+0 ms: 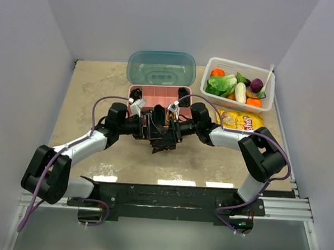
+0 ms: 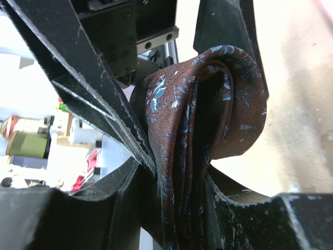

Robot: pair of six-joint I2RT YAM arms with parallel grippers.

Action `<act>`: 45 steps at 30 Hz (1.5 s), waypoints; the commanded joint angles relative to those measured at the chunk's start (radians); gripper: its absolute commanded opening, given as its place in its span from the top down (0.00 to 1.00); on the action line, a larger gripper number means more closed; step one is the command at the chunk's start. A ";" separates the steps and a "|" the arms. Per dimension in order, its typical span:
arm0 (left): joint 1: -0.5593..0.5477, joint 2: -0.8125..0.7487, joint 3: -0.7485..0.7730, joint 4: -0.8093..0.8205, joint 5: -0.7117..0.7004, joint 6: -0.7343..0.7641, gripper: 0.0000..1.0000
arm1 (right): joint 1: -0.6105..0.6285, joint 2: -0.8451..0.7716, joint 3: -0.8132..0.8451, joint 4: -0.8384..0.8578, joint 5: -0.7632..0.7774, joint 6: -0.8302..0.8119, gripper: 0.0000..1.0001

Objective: Roll the ties
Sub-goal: Pick up the tie at the center of the board, then place the tie in the storage box.

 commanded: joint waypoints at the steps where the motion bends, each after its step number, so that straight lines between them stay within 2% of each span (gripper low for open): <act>1: -0.010 -0.053 0.152 -0.121 -0.165 0.072 0.05 | 0.016 -0.015 0.020 -0.025 0.056 -0.022 0.86; 2: -0.010 -0.064 0.164 -0.162 -0.204 0.082 0.00 | 0.014 -0.017 0.028 -0.036 0.069 -0.028 0.86; 4: -0.009 -0.105 0.200 -0.175 -0.294 0.082 0.00 | 0.016 -0.021 0.049 -0.073 0.083 -0.049 0.87; 6: -0.010 -0.137 0.232 -0.265 -0.386 0.093 0.00 | 0.014 -0.026 0.071 -0.108 0.108 -0.071 0.88; 10: -0.009 -0.283 0.244 -0.287 -0.603 0.084 0.00 | 0.014 -0.028 0.169 -0.223 0.157 -0.137 0.89; 16: -0.009 -0.444 0.165 -0.222 -0.703 0.079 0.00 | -0.003 -0.023 0.327 -0.346 0.305 -0.187 0.89; 22: -0.009 -0.437 0.146 -0.259 -0.710 0.089 0.00 | -0.029 -0.009 0.437 -0.442 0.461 -0.215 0.89; 30: -0.009 -0.389 0.106 -0.245 -0.684 0.092 0.00 | -0.052 -0.031 0.520 -0.616 0.841 -0.273 0.89; 33: -0.009 -0.360 0.103 -0.245 -0.683 0.093 0.00 | -0.053 -0.035 0.537 -0.670 0.928 -0.287 0.89; 40: -0.009 -0.297 0.099 -0.238 -0.666 0.096 0.01 | -0.072 -0.026 0.519 -0.751 1.071 -0.253 0.89; 45: -0.009 -0.271 0.097 -0.233 -0.657 0.099 0.01 | -0.081 -0.006 0.504 -0.779 1.111 -0.249 0.90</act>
